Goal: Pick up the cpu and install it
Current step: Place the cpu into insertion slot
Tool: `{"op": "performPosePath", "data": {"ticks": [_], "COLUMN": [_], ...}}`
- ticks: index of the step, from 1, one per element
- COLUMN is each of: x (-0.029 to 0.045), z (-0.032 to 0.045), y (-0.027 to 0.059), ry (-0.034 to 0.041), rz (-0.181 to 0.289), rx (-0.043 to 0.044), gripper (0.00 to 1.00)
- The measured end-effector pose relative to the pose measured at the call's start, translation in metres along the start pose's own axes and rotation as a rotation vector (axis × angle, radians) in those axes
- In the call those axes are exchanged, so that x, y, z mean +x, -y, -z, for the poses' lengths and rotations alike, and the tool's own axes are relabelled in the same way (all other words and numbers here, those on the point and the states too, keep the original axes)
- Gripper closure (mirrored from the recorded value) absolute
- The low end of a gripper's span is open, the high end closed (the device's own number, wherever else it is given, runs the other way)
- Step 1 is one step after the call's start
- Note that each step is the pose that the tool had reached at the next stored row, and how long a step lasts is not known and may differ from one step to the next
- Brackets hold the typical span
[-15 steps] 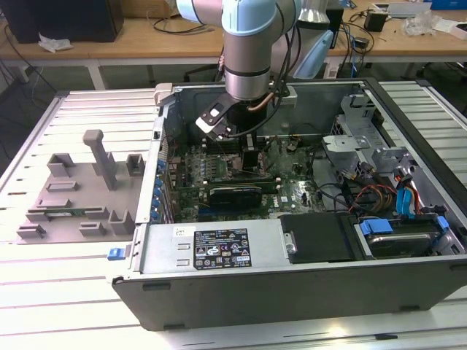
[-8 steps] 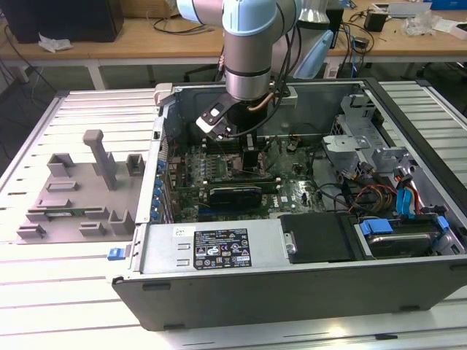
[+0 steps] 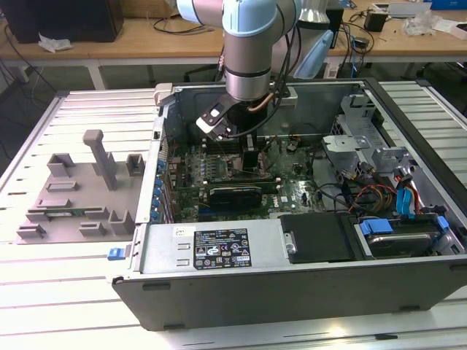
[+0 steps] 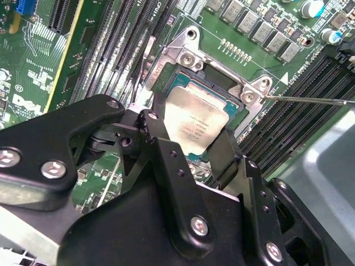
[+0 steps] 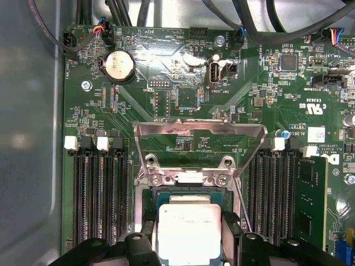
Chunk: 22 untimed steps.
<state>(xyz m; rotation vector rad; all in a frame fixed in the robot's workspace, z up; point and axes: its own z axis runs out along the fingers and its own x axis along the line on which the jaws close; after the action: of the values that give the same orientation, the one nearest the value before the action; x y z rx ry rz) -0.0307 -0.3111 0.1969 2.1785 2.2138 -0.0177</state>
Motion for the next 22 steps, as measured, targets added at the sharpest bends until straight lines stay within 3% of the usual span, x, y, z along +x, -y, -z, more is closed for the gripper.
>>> {"op": "performPosePath", "data": {"ticks": [3, 4, 9, 14, 16, 22], "x": [0.0001, 0.0001, 0.0, -0.0004, -0.0005, -0.0005], "z": [-0.0002, -0.0002, 0.0011, 0.0126, 0.0229, 0.0232], "y": [0.0, 0.0, 0.0, -0.0002, -0.0004, -0.0003], "ry": [-0.0005, -0.0005, 0.0, -0.0001, -0.0002, -0.0001], "rz": [0.0, 0.0, 0.0, 0.0, 0.0, 0.0], "rx": [-0.0003, -0.0003, 0.0, 0.0, -0.0001, -0.0007], "gripper": [0.44, 0.38, 0.38, 0.38, 0.38, 0.4]}}
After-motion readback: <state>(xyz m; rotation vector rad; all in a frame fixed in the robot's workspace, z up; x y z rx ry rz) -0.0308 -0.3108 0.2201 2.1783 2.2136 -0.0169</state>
